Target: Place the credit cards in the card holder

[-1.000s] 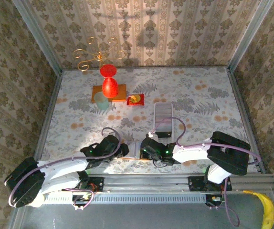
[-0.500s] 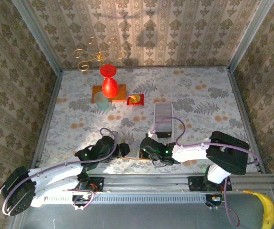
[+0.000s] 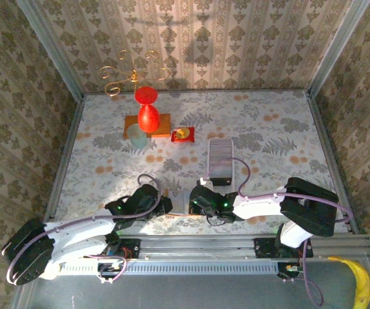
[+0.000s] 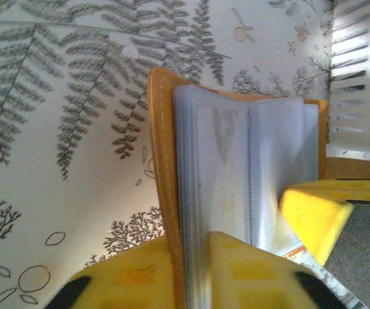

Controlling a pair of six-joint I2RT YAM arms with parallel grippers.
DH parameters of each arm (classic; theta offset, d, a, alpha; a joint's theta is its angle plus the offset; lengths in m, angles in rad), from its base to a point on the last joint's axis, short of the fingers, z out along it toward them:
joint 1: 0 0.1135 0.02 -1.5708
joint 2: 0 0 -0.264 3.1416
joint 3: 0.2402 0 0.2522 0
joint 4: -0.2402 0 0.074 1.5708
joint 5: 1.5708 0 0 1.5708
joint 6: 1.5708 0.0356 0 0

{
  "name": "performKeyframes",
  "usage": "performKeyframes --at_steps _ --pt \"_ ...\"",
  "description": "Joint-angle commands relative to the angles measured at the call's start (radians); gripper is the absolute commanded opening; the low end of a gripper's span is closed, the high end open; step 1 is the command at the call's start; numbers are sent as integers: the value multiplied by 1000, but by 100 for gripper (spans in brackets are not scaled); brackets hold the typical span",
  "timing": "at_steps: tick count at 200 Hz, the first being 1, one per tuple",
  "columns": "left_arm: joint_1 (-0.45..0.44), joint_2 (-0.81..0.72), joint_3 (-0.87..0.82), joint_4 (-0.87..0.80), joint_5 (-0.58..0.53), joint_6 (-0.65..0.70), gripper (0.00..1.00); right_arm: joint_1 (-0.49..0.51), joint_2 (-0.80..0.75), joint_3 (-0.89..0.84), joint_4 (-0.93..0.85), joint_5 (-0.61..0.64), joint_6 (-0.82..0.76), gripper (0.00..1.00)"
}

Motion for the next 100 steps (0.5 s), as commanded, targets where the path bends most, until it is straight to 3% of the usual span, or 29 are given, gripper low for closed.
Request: performKeyframes --at_steps 1,56,100 --pt "-8 -19 41 -112 -45 28 9 0 -68 40 -129 49 -51 11" --pt "-1 -100 72 -277 -96 80 3 -1 -187 109 -402 190 -108 36" --pt "8 -94 136 -398 -117 132 0 -17 -196 165 -490 214 -149 46"
